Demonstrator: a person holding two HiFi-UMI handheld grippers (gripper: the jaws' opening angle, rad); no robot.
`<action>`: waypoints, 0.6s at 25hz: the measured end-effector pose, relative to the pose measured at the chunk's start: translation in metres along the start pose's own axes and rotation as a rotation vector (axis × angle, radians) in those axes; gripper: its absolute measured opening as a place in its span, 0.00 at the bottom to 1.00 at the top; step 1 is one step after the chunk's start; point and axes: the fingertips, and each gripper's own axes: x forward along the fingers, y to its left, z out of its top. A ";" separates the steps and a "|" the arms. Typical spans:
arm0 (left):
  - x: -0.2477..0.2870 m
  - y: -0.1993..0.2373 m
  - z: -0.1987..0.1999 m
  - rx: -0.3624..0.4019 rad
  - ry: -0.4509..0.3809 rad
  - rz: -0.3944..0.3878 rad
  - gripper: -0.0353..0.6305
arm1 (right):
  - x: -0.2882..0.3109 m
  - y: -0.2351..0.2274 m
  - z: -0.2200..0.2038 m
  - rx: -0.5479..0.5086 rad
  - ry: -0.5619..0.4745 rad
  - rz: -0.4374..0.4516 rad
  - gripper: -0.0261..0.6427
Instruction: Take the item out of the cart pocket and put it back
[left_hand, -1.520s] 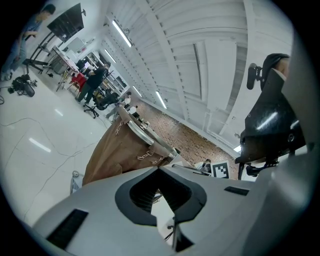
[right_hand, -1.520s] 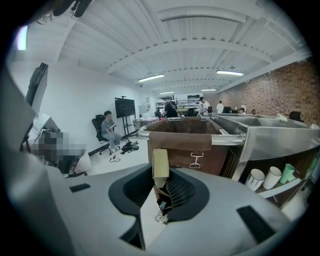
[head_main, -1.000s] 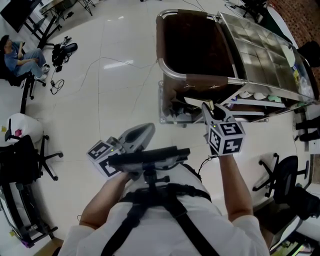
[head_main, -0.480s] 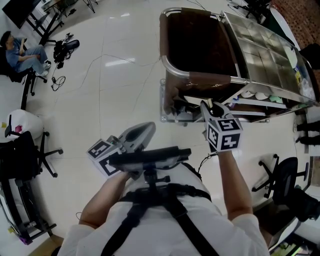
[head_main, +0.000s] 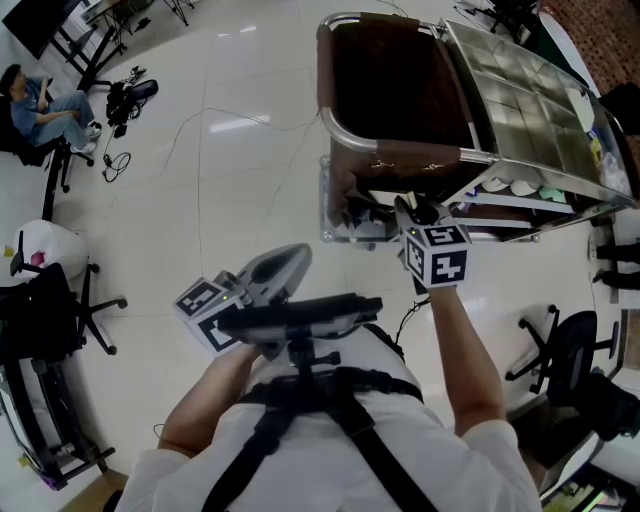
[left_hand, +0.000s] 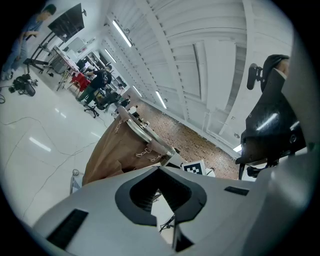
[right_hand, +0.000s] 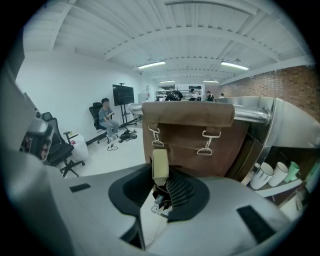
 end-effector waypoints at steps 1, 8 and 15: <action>0.000 0.000 0.000 0.000 -0.001 0.001 0.04 | 0.002 0.000 -0.002 0.002 0.005 -0.001 0.15; -0.001 0.000 0.000 -0.002 -0.001 0.008 0.04 | 0.020 -0.003 -0.016 0.029 0.057 -0.008 0.15; -0.002 -0.001 -0.001 -0.002 -0.003 0.006 0.04 | 0.033 0.002 -0.026 0.024 0.102 -0.006 0.16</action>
